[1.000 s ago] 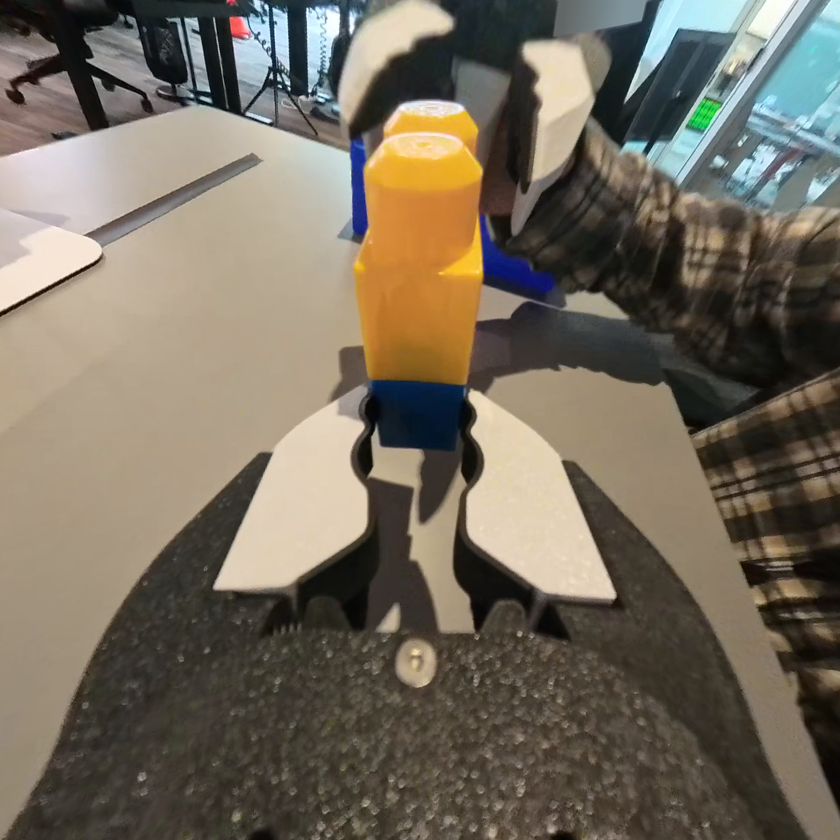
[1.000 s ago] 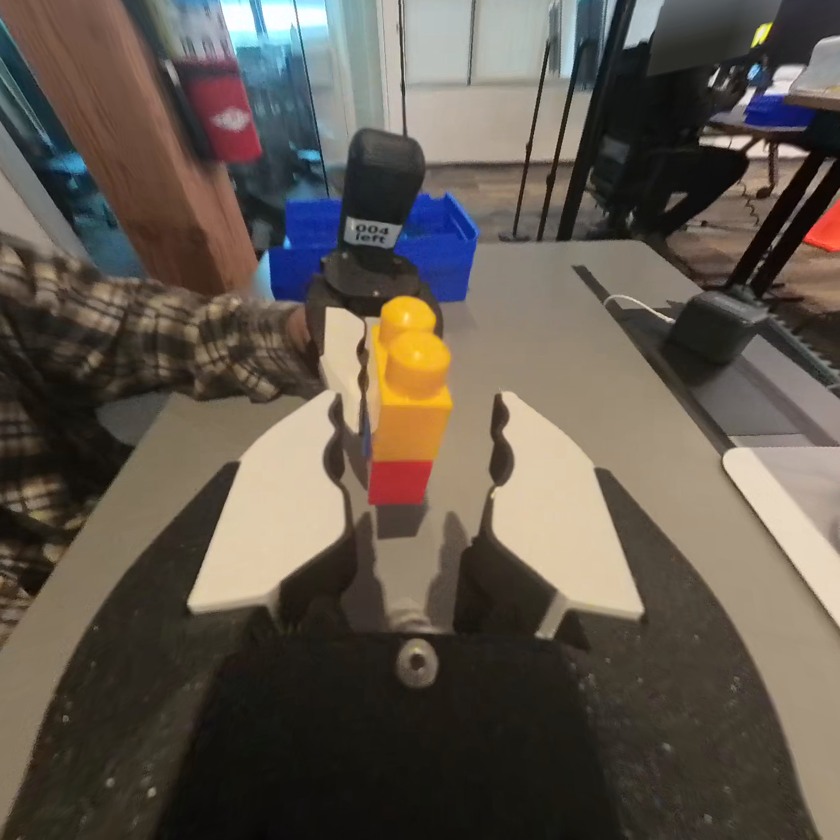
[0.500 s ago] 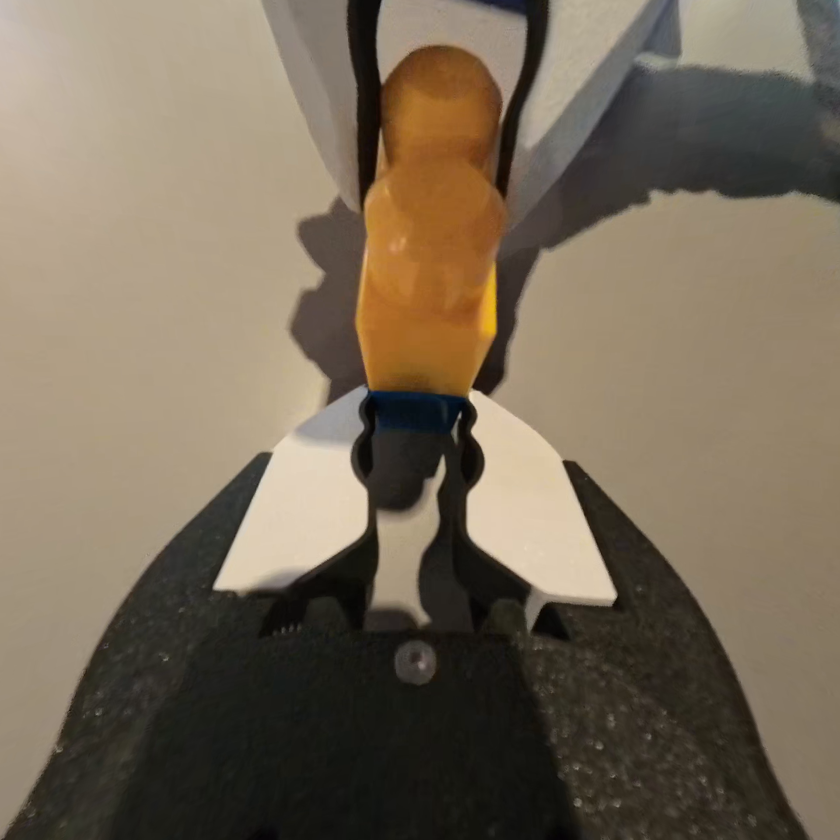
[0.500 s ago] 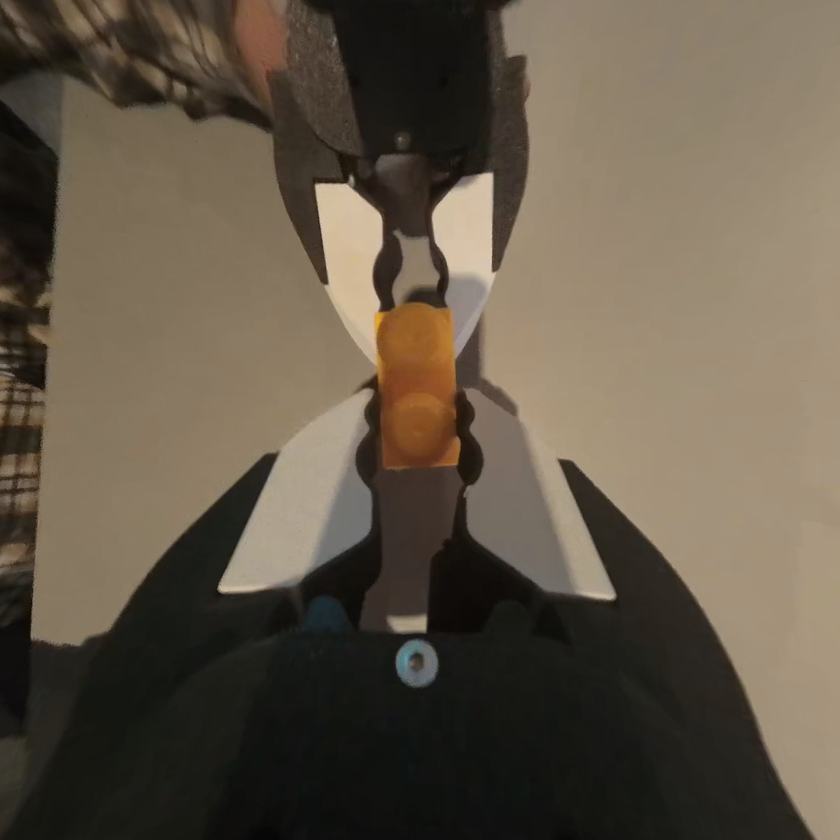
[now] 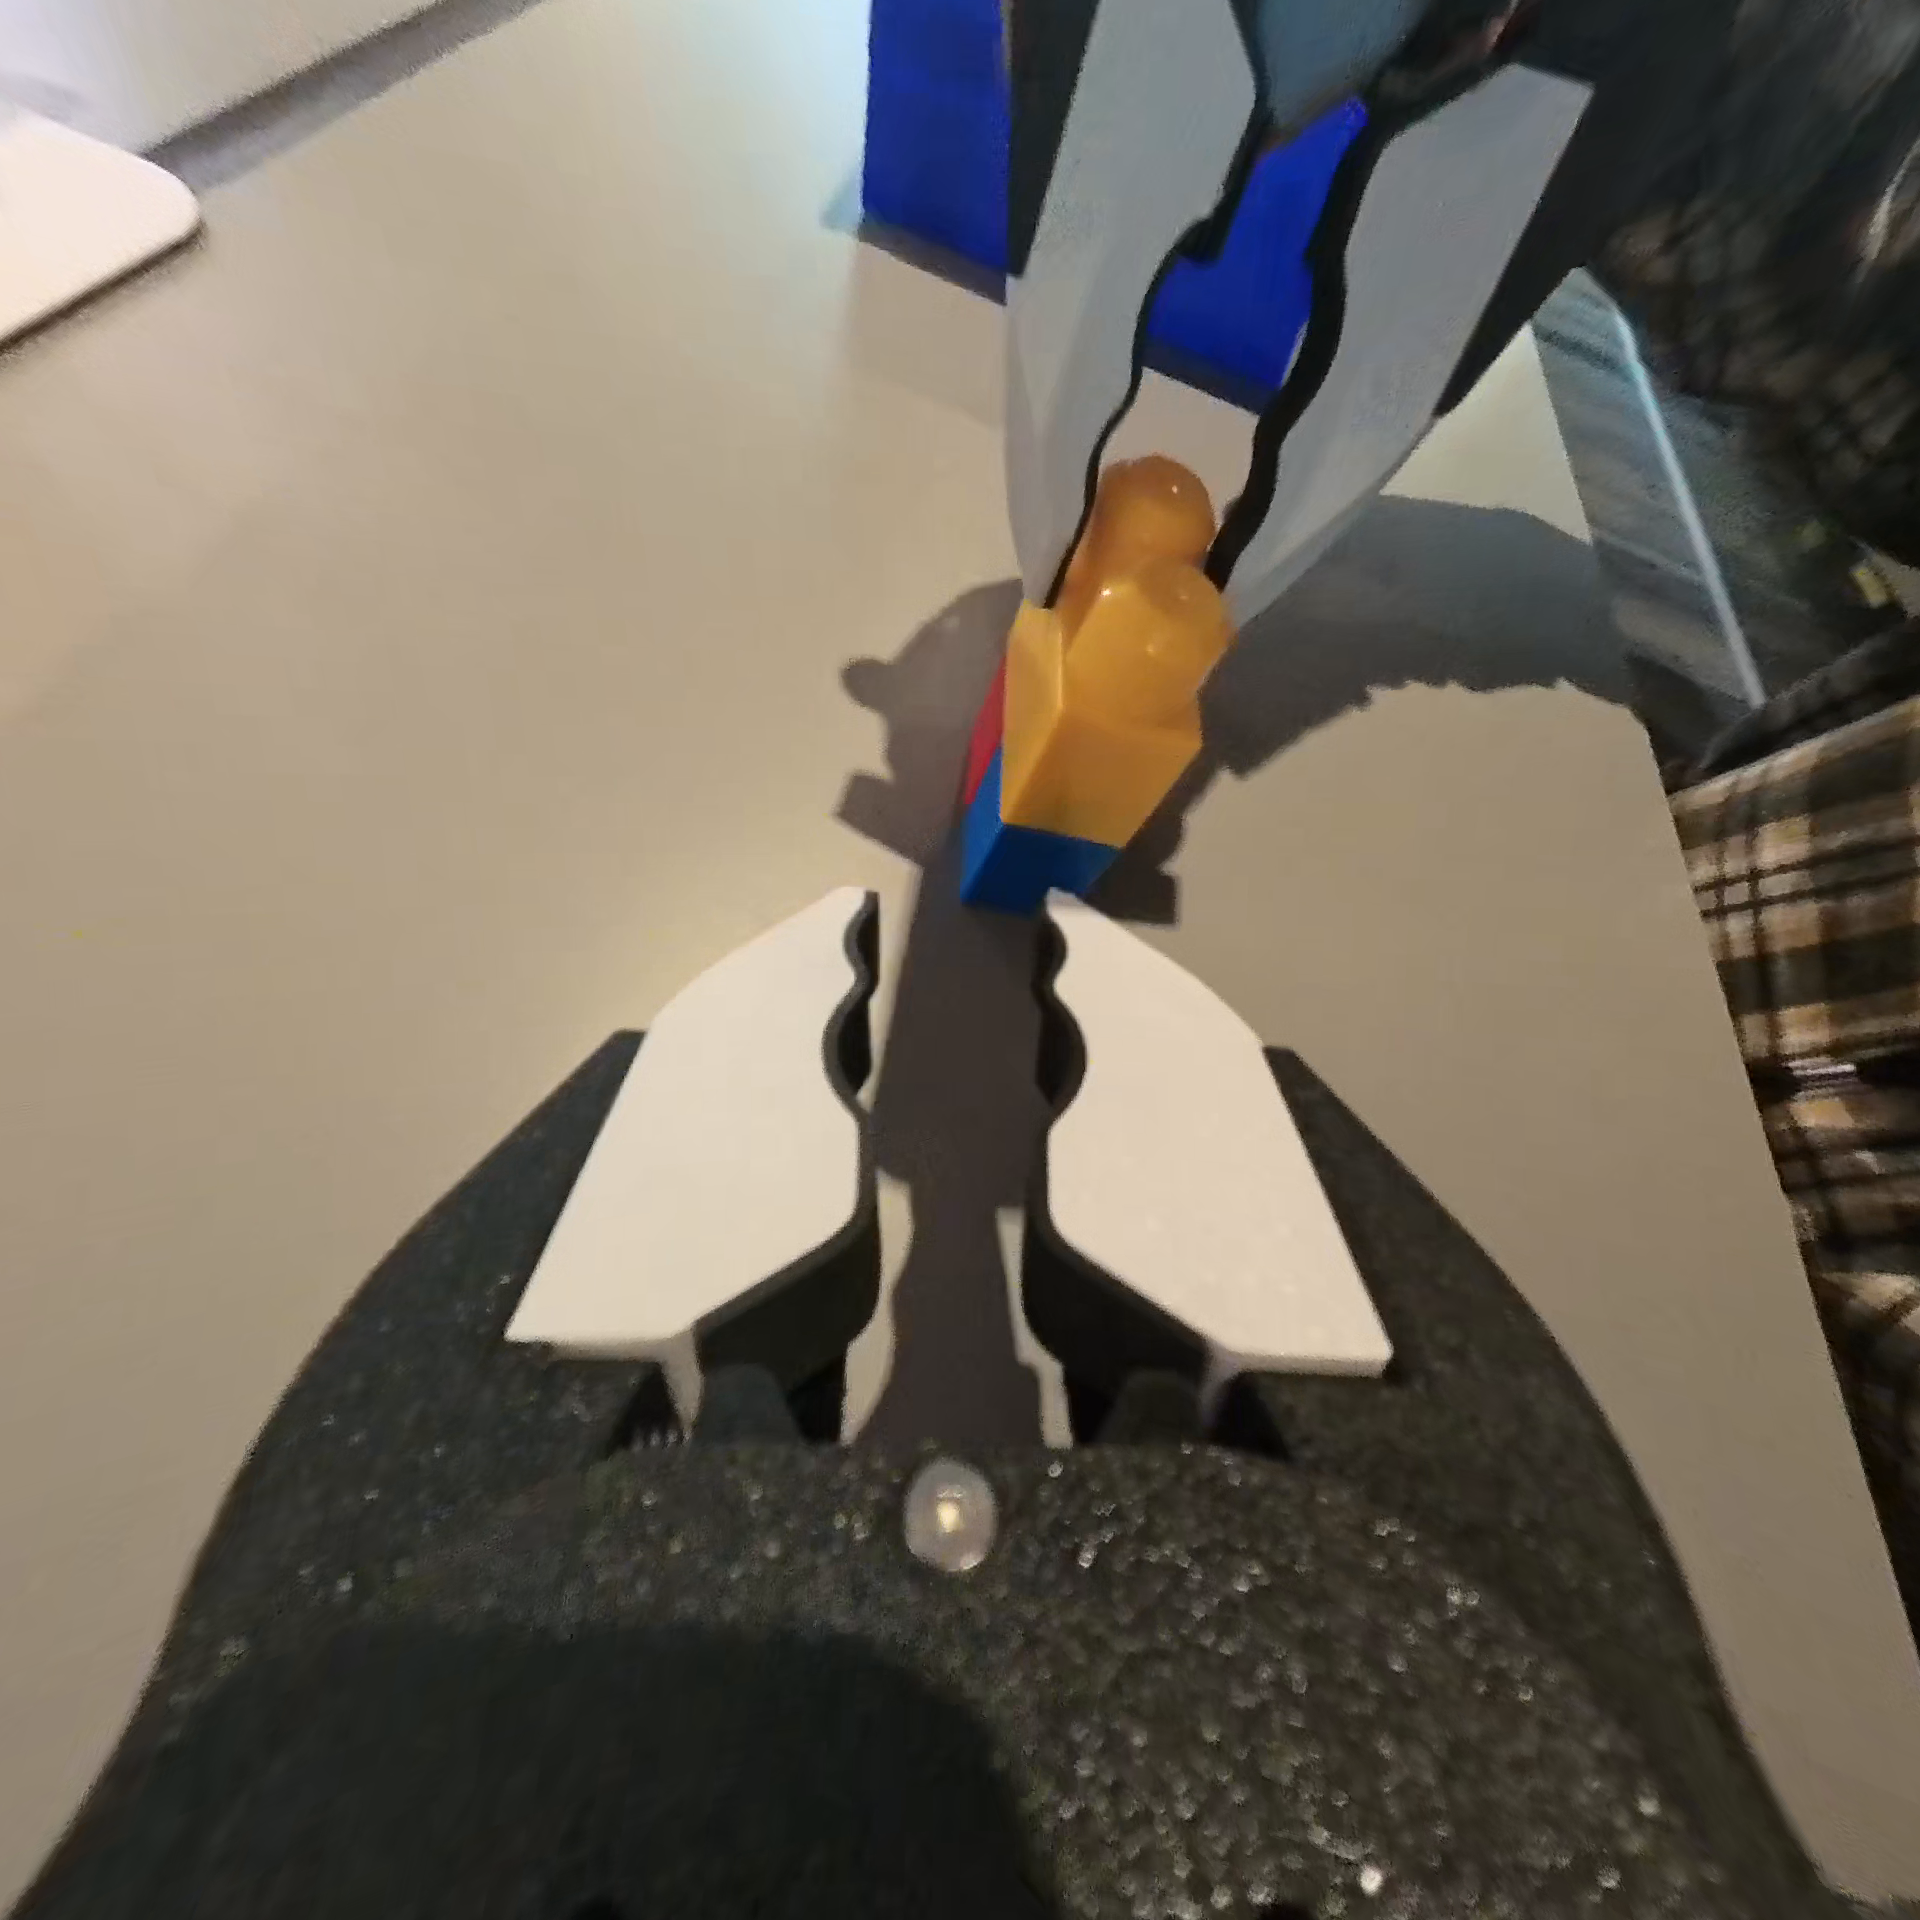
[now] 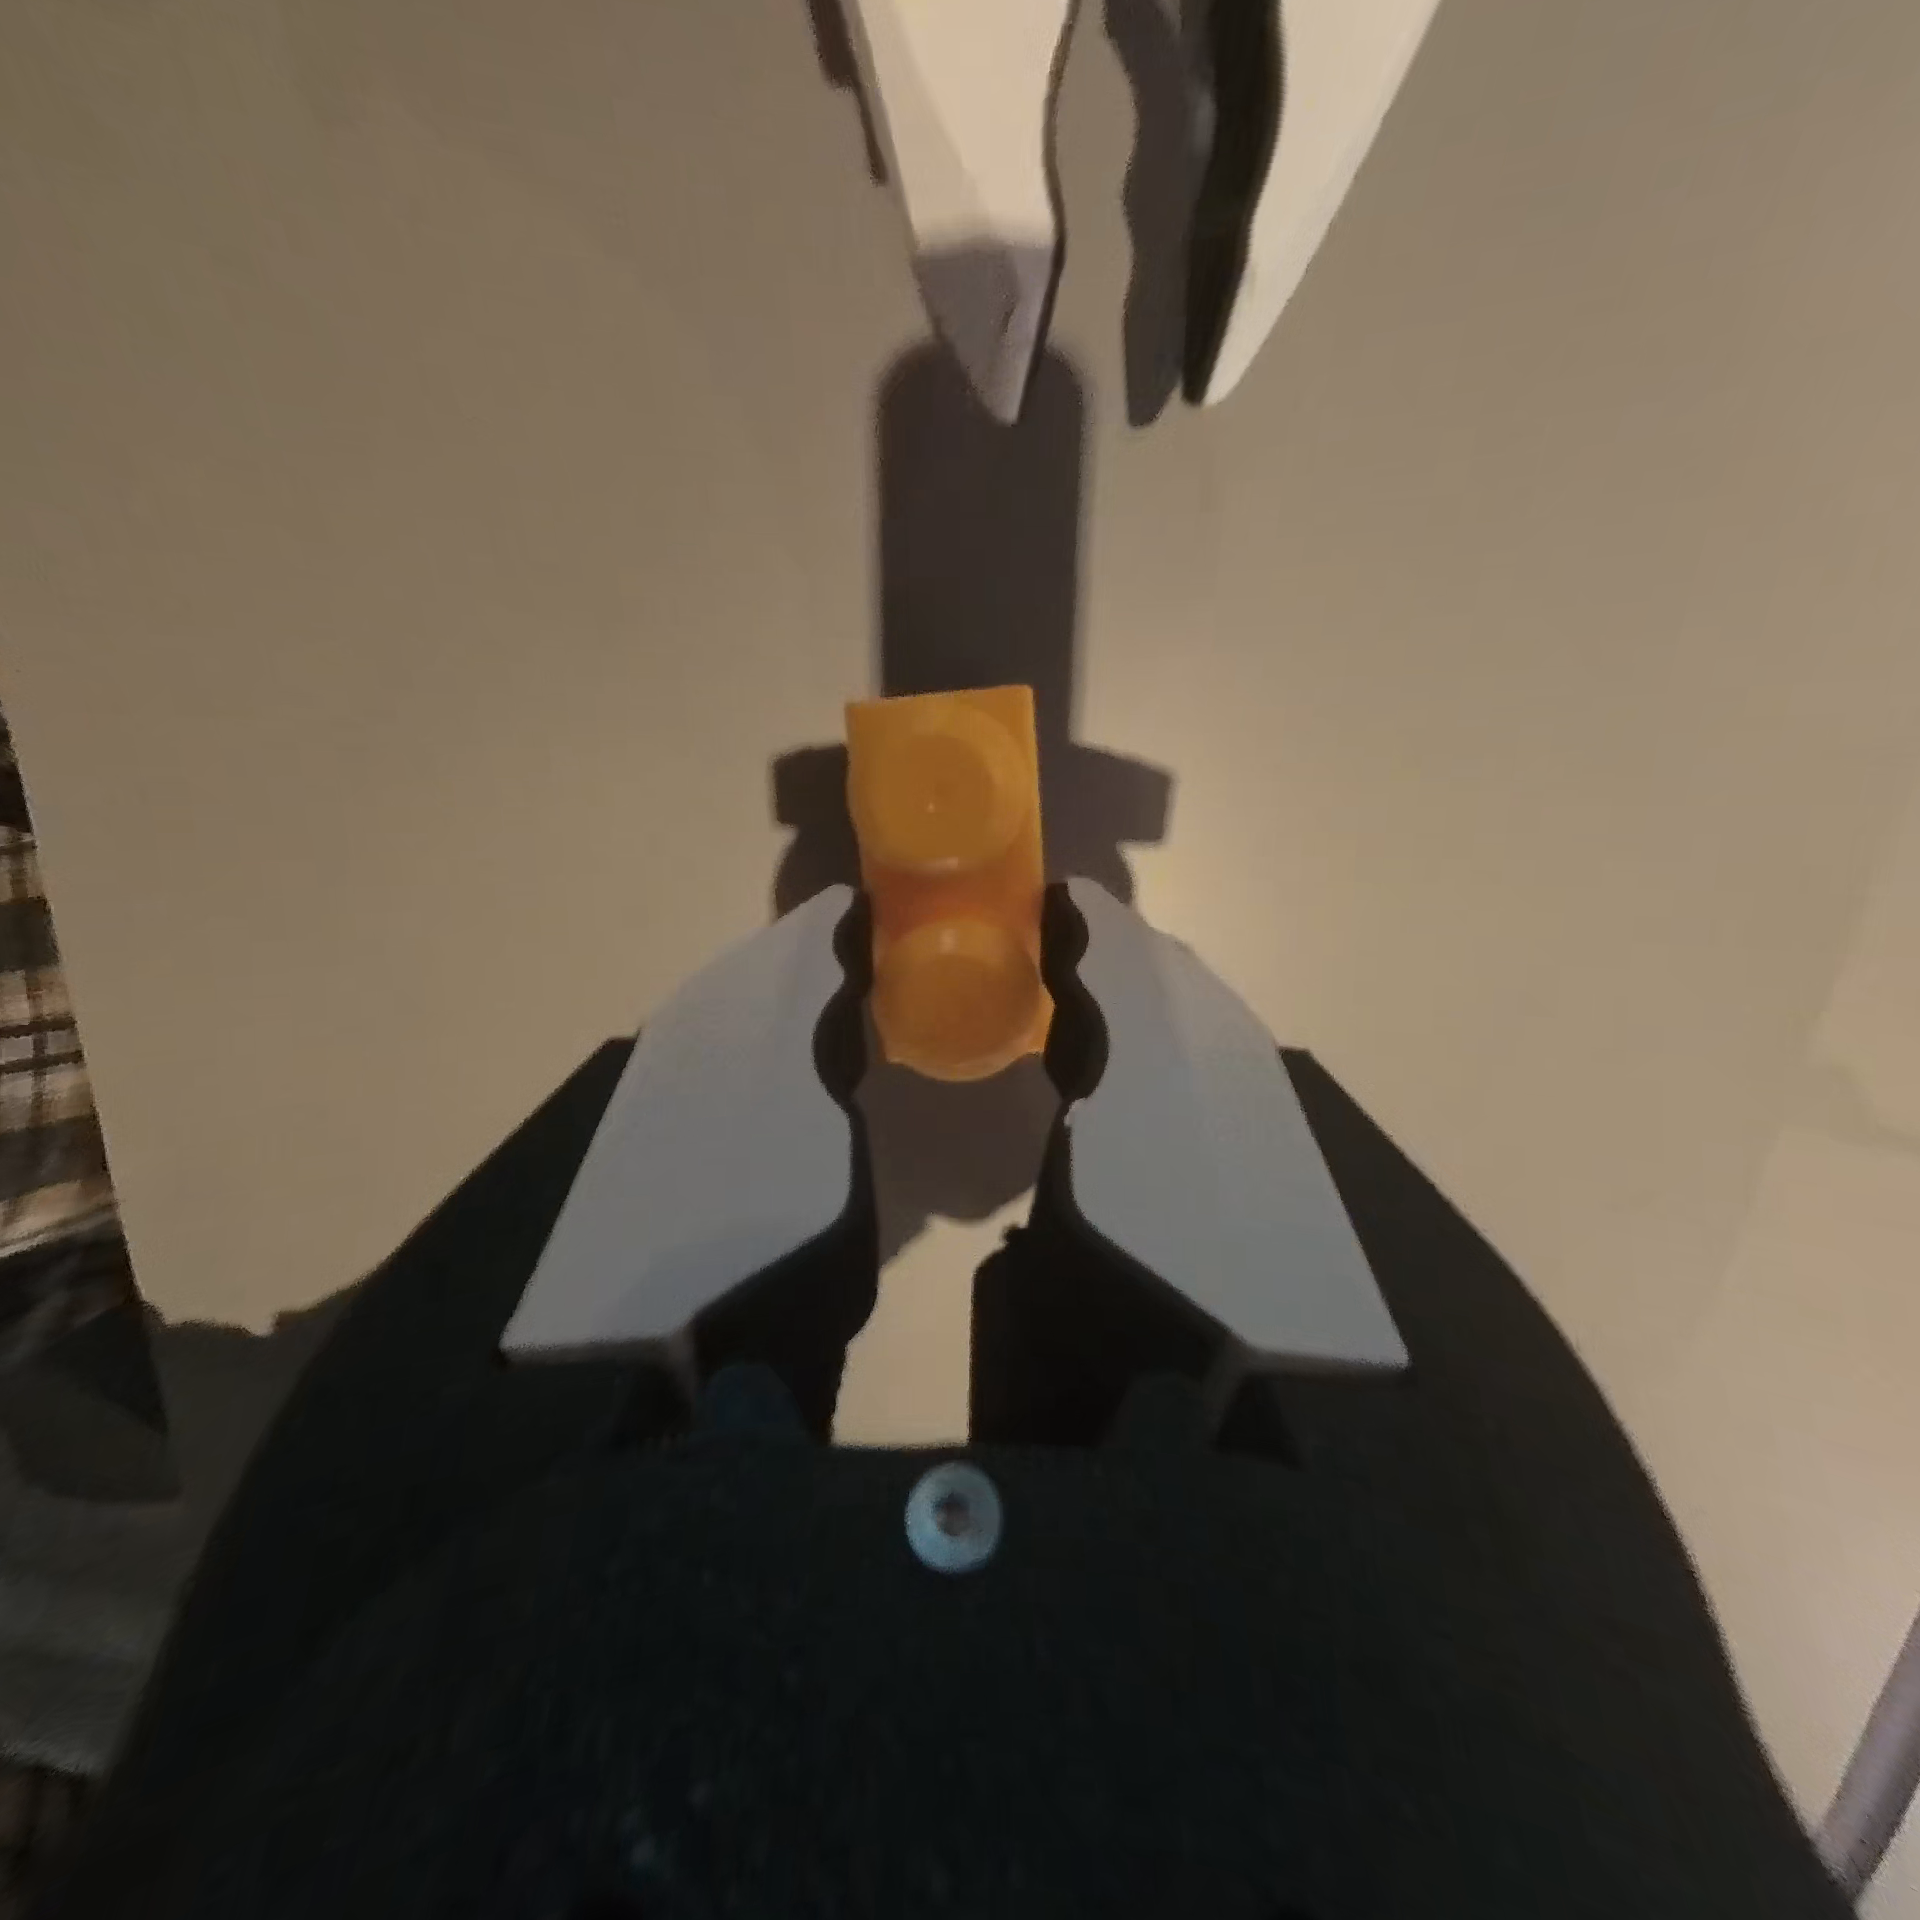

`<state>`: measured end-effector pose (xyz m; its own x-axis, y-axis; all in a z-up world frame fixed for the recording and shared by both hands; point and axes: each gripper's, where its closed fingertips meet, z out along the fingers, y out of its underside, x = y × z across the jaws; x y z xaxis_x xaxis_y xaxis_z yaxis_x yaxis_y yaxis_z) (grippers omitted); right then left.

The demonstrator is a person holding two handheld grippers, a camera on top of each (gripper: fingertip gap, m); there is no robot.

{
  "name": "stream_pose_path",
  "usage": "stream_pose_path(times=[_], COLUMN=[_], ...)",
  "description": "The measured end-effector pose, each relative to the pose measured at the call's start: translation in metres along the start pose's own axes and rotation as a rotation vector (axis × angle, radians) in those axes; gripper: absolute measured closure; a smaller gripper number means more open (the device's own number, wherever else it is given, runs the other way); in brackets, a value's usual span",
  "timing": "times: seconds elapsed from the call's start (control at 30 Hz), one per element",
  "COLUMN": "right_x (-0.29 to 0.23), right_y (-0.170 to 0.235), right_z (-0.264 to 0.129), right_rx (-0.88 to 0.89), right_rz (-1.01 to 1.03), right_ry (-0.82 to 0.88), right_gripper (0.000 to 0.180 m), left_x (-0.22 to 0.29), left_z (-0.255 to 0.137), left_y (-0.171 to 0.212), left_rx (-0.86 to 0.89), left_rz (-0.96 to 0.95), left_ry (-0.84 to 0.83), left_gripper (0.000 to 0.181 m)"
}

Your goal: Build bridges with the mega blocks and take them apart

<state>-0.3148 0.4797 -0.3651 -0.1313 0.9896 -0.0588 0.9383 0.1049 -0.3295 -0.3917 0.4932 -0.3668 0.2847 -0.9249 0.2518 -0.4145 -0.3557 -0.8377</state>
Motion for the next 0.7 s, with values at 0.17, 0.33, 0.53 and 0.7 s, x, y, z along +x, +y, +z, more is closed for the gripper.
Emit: stream_pose_path(times=[0.17,0.33,0.53,0.7], right_x=[0.002,0.008,0.002,0.002], right_y=[-0.003,0.001,-0.013,-0.008], right_z=[0.001,-0.003,-0.003,0.016], right_rx=[0.038,-0.011,-0.036,-0.153], right_rz=[-0.067,-0.138,-0.250,-0.290], right_ry=[0.043,0.089,0.055,0.051], right_gripper=[0.147,0.115,0.121,0.145], left_x=[-0.009,-0.015,-0.019,-0.021], left_z=[-0.008,-0.012,-0.018,-0.018], left_y=[-0.001,0.000,-0.004,-0.001], left_rx=[0.027,0.041,0.068,0.064], left_rz=[-0.013,-0.034,-0.033,-0.038], left_ry=[-0.030,-0.048,-0.072,-0.077], left_gripper=[0.154,0.151,0.149,0.149])
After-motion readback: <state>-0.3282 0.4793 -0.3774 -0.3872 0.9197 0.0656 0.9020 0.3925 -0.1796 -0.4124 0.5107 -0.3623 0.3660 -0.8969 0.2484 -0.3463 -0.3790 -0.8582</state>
